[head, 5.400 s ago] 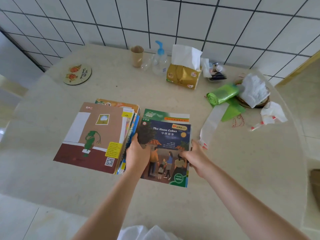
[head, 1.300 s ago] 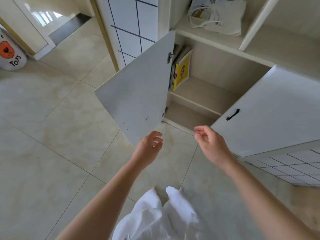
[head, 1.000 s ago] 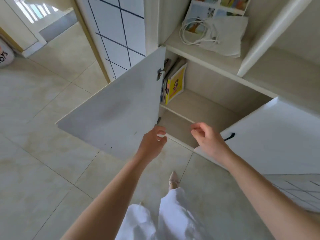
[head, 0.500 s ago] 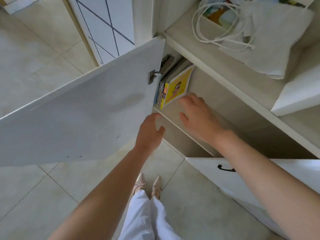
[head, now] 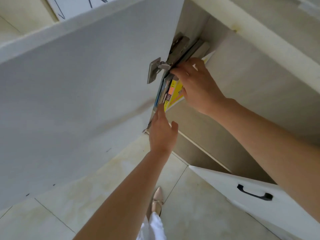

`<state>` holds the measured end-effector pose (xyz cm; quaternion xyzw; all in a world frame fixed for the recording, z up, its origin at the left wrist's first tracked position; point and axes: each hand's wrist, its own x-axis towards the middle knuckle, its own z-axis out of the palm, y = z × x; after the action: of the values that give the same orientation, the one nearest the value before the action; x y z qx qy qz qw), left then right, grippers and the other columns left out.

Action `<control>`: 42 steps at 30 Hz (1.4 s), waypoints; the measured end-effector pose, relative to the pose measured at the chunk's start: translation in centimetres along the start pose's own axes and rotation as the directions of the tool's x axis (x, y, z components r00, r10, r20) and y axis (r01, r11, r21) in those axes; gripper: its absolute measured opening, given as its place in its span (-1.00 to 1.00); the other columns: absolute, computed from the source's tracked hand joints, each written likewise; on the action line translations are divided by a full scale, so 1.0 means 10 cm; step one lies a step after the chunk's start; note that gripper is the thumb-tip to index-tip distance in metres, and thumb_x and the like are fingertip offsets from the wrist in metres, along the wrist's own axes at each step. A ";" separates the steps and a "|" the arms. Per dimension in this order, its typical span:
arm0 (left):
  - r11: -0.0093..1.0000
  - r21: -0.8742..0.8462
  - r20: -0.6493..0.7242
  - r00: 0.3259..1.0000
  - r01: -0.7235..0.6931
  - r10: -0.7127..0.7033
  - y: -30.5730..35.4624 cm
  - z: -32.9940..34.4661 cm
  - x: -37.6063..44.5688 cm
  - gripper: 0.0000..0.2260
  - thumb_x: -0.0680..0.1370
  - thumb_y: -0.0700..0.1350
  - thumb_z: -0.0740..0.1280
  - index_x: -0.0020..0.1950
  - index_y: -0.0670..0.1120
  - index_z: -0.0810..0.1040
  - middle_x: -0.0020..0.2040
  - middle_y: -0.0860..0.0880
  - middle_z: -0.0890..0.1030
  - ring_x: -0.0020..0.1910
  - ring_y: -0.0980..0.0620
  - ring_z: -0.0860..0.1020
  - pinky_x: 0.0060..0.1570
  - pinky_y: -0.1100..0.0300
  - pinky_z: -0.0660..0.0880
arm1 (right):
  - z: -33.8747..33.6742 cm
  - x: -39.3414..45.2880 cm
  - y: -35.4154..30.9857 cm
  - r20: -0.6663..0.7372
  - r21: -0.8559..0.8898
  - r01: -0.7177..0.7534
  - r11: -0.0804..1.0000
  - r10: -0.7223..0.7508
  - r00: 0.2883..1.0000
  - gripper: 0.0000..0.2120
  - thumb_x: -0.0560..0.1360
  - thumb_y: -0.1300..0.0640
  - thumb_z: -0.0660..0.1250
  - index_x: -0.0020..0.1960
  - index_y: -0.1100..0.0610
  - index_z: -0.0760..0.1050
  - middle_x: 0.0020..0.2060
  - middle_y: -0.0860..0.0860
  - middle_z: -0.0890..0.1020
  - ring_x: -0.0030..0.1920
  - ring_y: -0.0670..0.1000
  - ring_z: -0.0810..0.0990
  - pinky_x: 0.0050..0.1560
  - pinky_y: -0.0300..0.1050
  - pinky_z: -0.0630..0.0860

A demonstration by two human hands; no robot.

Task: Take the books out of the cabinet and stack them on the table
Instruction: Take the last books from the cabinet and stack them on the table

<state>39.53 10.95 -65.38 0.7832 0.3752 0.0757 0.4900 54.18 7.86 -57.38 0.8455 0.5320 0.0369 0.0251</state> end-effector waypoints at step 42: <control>0.998 0.009 -0.075 0.995 -0.058 0.058 -0.34 0.39 0.26 -0.26 0.47 -0.20 0.40 0.54 -0.06 0.08 0.52 -0.02 0.23 0.50 -0.01 0.22 0.35 0.08 0.35 | 0.21 -0.04 0.36 -0.004 0.001 0.025 1.000 -0.025 1.000 -0.55 0.31 0.29 0.49 0.14 -0.03 0.58 0.10 -0.05 0.63 0.25 0.13 0.46 0.25 0.35 0.10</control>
<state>41.55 10.74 -70.80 0.7921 0.3708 0.1182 0.4703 57.39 5.91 -59.18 0.8388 0.5426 0.0382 0.0241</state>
